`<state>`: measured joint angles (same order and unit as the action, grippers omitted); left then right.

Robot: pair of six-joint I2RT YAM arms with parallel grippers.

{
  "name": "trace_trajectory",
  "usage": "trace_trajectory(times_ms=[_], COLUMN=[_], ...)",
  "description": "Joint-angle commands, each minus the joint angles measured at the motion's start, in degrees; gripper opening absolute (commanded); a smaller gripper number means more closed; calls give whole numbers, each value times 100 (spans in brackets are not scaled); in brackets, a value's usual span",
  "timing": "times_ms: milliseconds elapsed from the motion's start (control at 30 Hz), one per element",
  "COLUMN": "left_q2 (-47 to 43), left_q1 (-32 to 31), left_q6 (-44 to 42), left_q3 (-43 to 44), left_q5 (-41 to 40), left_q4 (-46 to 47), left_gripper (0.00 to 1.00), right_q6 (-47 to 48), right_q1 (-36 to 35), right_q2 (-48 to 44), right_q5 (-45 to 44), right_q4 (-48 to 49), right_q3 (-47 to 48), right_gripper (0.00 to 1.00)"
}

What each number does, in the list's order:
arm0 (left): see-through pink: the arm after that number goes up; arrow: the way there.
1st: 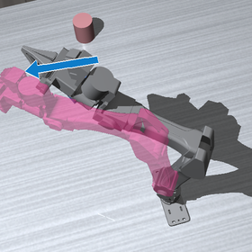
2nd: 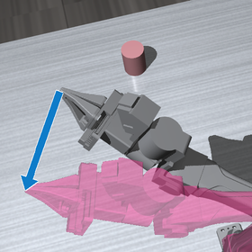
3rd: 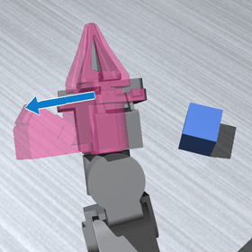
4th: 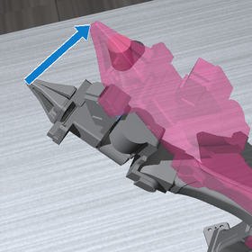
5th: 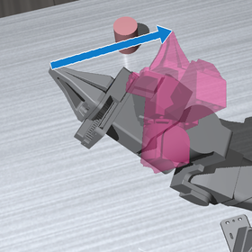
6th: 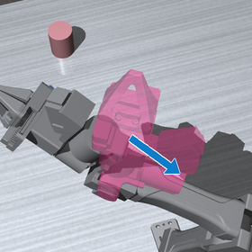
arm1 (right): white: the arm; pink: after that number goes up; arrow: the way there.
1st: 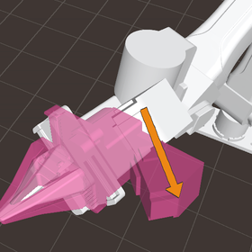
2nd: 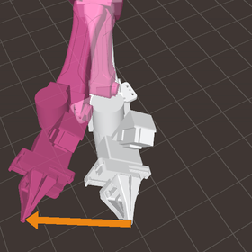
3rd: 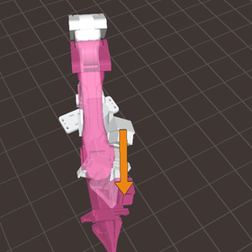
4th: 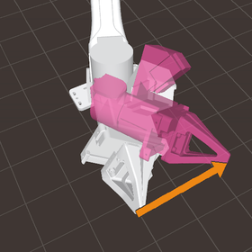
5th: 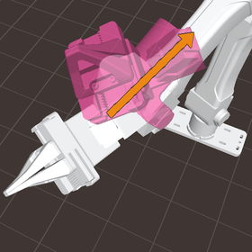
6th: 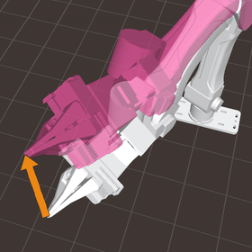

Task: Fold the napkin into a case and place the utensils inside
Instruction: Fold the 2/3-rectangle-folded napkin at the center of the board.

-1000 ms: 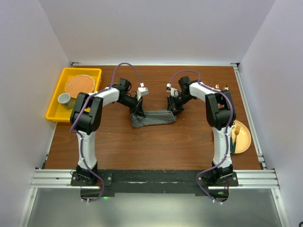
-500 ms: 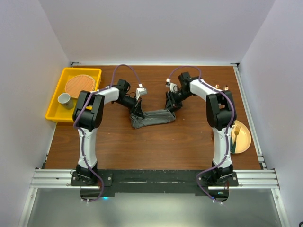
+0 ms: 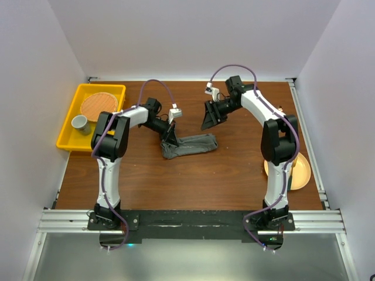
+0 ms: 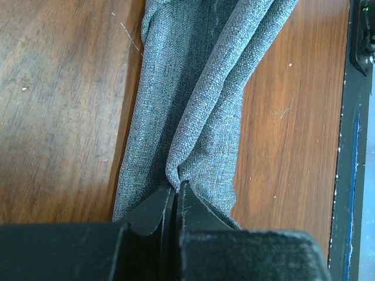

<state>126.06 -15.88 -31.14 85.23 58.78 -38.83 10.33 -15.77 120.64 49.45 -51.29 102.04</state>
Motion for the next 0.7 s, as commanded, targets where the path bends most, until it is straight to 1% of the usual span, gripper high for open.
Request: trace_trajectory(times_ms=[0,133,300,467,500,533,600,633,667], left_q2=[173,200,208,200,191,200,173,173,139], left_q1=[59,59,59,59,59,59,59,59,59], left_q6=[-279,-288,-306,-306,-314,-314,-314,-323,-323], left_q3=[178,231,240,248,266,257,249,257,240], left_q5=[-236,-236,-245,-262,-262,-262,-271,-271,-271], left_q4=[-143,-178,-195,-187,-195,-195,-187,-178,-160], left_gripper=[0,0,0,0,0,0,0,0,0], right_q6=[1284,1937,2184,2394,2430,2456,2474,2457,2413], right_q1=[-189,-339,-427,-462,-479,-488,-497,-497,-497], right_q2=[-58,-23,65,249,258,284,337,364,416], right_q5=[-84,-313,-655,-726,-770,-796,-858,-937,-972], right_q4=[-601,-812,-559,-488,-470,-453,-391,-304,-259], right_q3=[246,97,-184,-228,-246,-263,-351,-404,-422], right_gripper=[70,68,65,62,61,55,49,41,38])
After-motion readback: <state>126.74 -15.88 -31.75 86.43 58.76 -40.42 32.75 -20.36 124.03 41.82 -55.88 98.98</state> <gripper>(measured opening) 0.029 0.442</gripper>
